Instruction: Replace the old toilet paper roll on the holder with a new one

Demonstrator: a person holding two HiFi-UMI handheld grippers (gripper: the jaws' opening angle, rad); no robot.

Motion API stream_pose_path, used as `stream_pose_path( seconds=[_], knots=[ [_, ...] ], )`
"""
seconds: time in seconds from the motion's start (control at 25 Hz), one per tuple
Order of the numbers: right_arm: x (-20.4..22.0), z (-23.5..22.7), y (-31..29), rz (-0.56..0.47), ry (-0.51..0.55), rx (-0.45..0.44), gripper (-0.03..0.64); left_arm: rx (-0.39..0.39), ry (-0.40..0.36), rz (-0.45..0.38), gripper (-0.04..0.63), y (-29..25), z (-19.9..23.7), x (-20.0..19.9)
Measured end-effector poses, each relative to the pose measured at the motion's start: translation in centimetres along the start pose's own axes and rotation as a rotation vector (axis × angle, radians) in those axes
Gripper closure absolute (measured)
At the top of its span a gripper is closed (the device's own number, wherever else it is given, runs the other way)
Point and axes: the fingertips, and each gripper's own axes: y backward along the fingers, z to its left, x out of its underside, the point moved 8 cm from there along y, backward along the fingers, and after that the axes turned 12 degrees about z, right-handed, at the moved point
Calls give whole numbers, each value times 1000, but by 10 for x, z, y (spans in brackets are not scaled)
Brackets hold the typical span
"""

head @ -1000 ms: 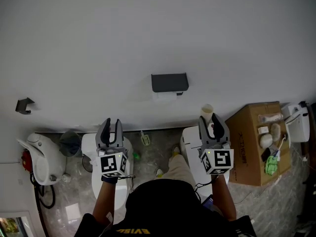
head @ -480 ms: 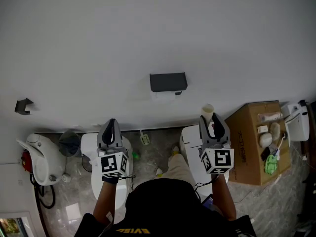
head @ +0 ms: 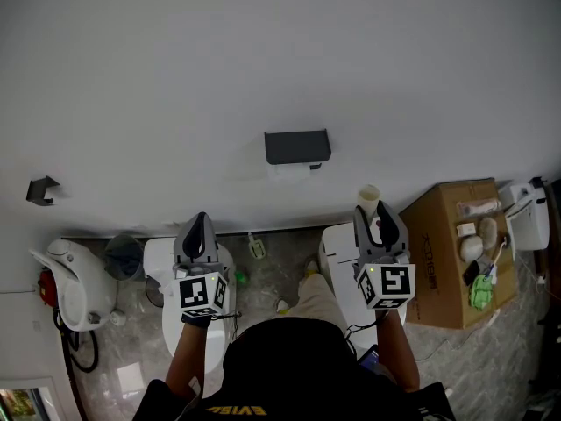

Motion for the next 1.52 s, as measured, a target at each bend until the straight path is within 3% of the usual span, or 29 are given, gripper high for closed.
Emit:
stream_pose_path(
  seconds=[1.36,1.52],
  knots=[
    [4,-11,10,23,20,7,449,9,1,32,583,12,-15,15],
    [-2,-10,0,11,47,-21,448,-33,-6,22,583,21,-9,18]
  ],
)
